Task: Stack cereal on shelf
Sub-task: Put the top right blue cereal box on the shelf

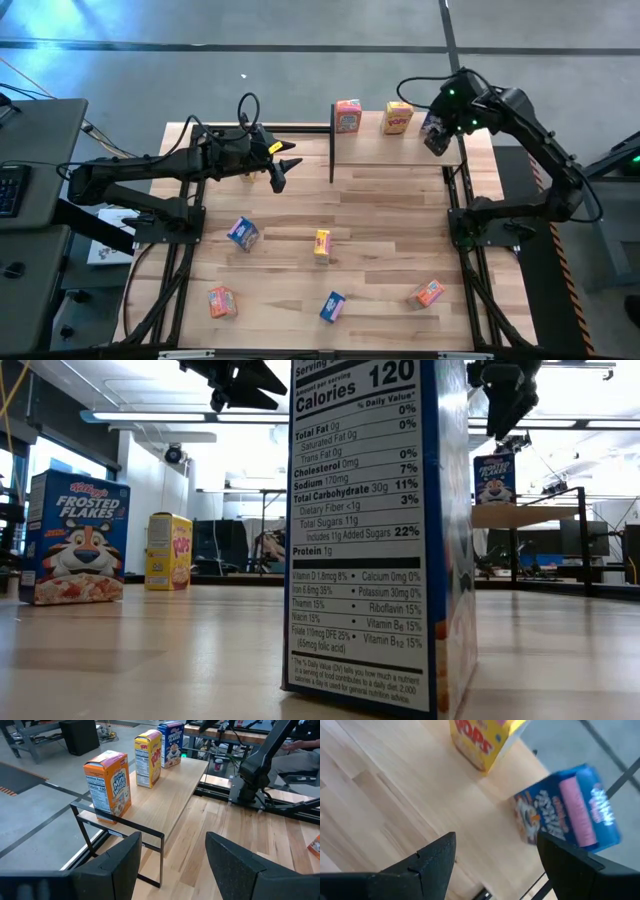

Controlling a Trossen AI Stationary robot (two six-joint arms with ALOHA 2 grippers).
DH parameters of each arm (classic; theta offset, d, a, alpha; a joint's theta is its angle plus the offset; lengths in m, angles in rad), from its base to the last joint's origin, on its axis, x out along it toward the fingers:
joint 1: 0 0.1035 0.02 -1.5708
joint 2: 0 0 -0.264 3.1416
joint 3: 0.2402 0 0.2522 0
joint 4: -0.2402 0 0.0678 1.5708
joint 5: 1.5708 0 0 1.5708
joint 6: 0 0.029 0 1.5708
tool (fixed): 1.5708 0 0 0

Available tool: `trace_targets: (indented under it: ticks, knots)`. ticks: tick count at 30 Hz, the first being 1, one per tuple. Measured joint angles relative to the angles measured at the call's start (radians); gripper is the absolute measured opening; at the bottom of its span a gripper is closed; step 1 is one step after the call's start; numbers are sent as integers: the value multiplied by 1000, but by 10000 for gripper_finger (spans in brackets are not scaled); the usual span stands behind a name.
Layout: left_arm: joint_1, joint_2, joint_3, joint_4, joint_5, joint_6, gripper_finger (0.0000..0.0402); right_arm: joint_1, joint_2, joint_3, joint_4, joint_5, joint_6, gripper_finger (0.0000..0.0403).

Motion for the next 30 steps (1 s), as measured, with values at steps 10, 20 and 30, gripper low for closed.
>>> trace_targets:
  ticks: [10,20,30]
  knots:
    - [0,0,0,0,0,0,211,-2,1,-155,106,3,33,271]
    - [0,0,0,0,0,0,211,-2,1,-239,134,99,85,271]
    - [0,0,0,0,0,0,211,-2,1,-248,169,188,95,271]
